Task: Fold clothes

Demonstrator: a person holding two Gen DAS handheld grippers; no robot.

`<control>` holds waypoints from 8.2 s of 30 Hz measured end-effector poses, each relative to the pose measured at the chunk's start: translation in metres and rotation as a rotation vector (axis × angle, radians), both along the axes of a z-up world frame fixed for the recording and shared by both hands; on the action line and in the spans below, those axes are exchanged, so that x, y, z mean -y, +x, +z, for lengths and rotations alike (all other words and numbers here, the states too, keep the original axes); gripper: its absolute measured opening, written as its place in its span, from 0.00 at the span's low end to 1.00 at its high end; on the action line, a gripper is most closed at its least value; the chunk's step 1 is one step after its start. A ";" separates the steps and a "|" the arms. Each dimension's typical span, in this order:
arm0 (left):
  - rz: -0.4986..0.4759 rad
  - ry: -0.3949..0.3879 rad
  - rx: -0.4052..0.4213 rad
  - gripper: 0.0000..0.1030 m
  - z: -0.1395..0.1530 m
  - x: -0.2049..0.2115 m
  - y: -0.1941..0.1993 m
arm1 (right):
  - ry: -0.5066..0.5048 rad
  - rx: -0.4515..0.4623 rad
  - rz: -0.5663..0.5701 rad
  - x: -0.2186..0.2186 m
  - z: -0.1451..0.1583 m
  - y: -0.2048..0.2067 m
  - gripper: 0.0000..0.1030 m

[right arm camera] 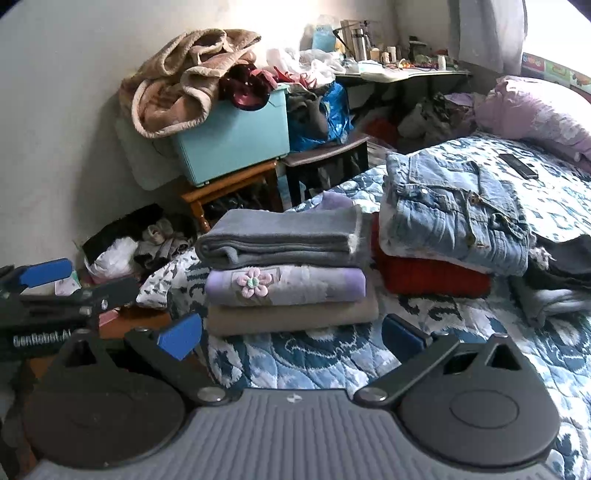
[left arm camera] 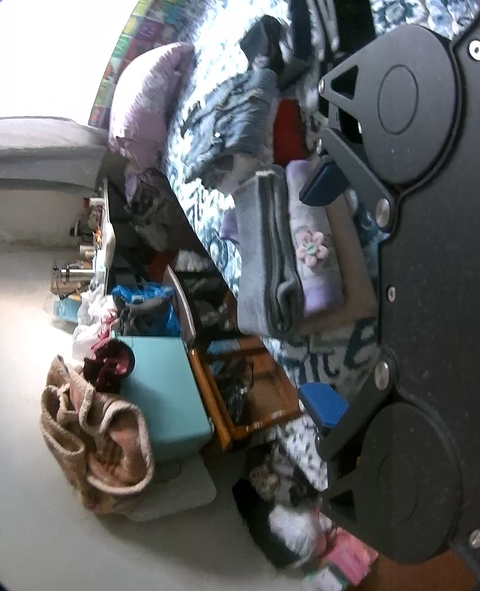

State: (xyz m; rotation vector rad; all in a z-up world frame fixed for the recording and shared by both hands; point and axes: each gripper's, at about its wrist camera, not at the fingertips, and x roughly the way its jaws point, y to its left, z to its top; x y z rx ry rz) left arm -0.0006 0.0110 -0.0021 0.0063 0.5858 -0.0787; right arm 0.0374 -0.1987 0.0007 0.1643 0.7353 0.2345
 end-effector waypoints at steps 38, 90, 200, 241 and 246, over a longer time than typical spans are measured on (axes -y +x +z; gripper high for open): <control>0.087 -0.397 -0.165 0.25 -0.056 -0.035 0.155 | 0.476 -0.157 -0.105 0.104 -0.088 -0.022 1.00; -0.670 -0.144 -0.331 0.53 -0.102 0.344 -0.166 | 0.822 0.094 -0.913 0.375 -0.211 -0.493 1.00; -0.614 -0.099 -0.156 0.40 -0.155 0.325 0.023 | 0.148 0.232 -0.907 0.473 -0.217 -0.384 0.57; -0.865 -0.120 0.095 0.04 -0.107 0.240 -0.078 | 0.116 0.374 -0.814 0.396 -0.183 -0.476 0.23; -0.922 -0.112 0.112 0.04 -0.113 0.218 -0.107 | 0.150 0.260 -0.807 0.376 -0.196 -0.501 0.23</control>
